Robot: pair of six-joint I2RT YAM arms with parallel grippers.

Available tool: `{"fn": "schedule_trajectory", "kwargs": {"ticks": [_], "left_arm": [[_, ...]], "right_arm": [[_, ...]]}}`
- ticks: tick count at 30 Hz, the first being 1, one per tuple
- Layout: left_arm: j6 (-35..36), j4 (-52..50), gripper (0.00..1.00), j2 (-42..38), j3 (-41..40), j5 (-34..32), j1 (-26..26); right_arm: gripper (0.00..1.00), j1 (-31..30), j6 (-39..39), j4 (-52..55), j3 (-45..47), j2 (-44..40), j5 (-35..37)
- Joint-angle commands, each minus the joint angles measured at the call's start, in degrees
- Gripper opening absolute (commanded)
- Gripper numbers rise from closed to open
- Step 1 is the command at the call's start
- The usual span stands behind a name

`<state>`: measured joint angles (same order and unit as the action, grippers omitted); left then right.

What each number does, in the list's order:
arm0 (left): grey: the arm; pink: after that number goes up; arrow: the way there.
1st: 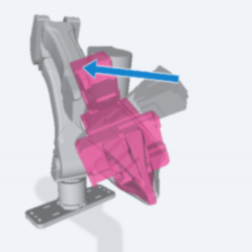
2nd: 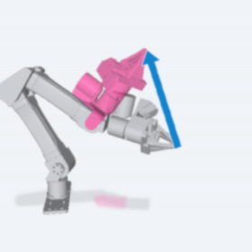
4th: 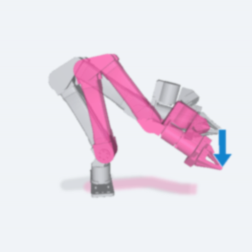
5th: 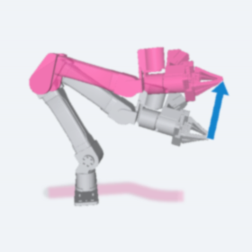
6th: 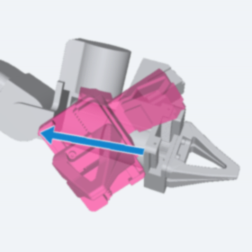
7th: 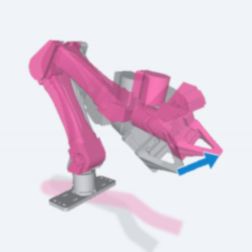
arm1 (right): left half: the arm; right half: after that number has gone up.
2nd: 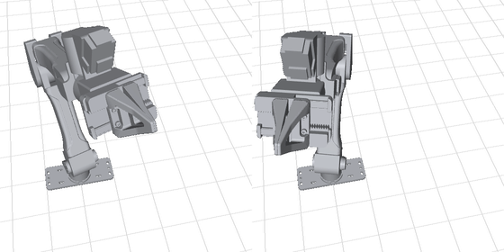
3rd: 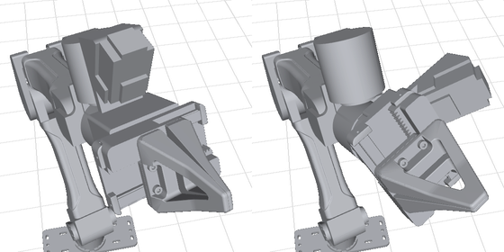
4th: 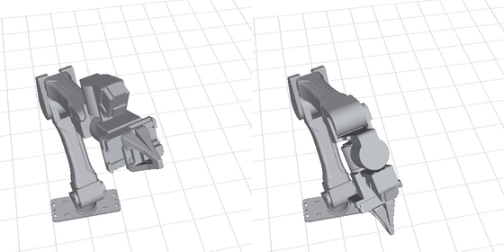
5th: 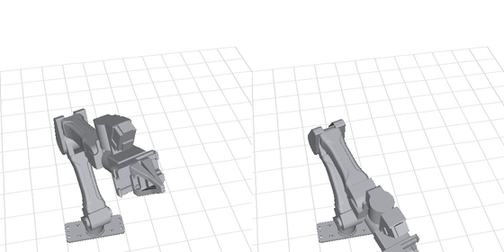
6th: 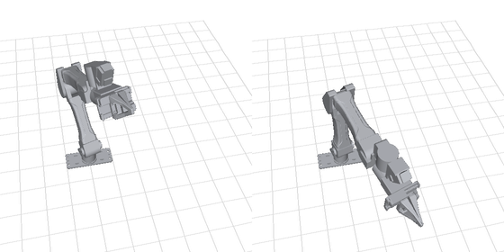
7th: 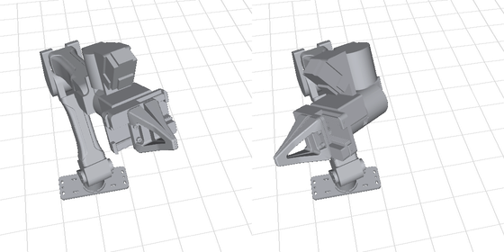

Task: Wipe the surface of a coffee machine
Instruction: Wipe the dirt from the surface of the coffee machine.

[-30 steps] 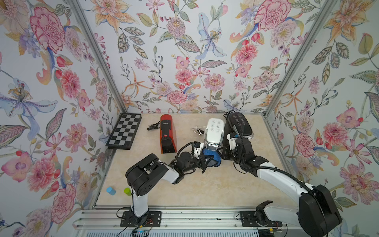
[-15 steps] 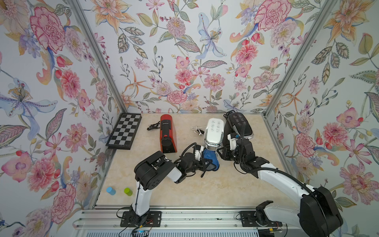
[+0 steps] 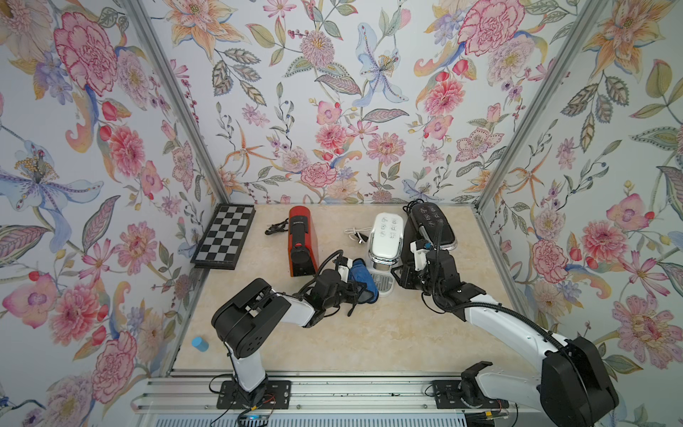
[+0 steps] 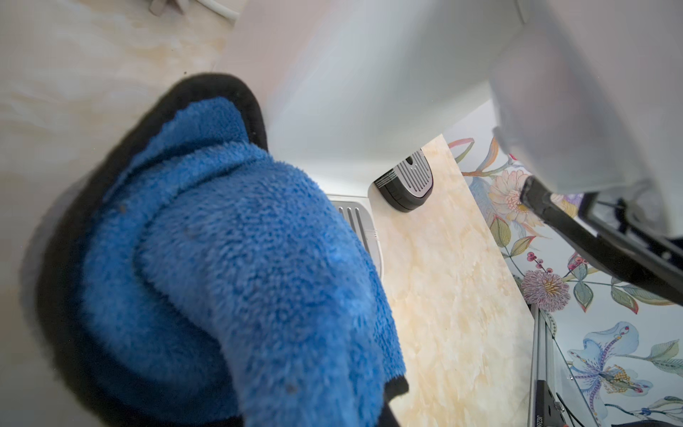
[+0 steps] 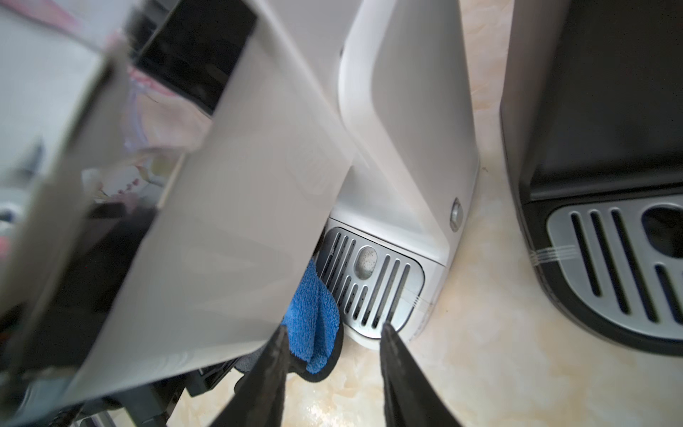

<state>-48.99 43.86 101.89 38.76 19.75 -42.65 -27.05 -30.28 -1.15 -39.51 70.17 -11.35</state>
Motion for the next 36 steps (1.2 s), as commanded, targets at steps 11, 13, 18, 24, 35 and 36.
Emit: {"fn": "schedule_trajectory", "kwargs": {"ticks": [11,13,18,24,35,36], "left_arm": [[9.06,1.85,0.0,-1.26,9.37,1.31,-5.07],[8.75,1.1,0.0,0.09,9.28,0.7,-5.02],[7.46,1.45,0.0,3.19,7.37,-1.49,-4.5],[4.12,5.24,0.0,5.21,4.05,-0.96,-3.08],[7.37,-1.85,0.0,-0.02,0.26,-2.02,2.44],[8.45,-3.53,0.0,-0.55,1.18,-2.08,2.63]], "right_arm": [[0.42,-0.43,-0.58,-1.29,0.46,-1.41,0.63],[0.42,-0.44,-0.61,-1.31,0.4,-1.33,0.72],[0.42,-0.38,-0.56,-1.31,0.4,-1.26,0.63],[0.43,-0.35,-0.47,-1.31,0.31,-1.44,0.54],[0.43,-0.23,-0.43,-1.31,0.14,-1.45,0.46],[0.43,-0.13,-0.43,-1.31,0.13,-1.44,0.46]]}}
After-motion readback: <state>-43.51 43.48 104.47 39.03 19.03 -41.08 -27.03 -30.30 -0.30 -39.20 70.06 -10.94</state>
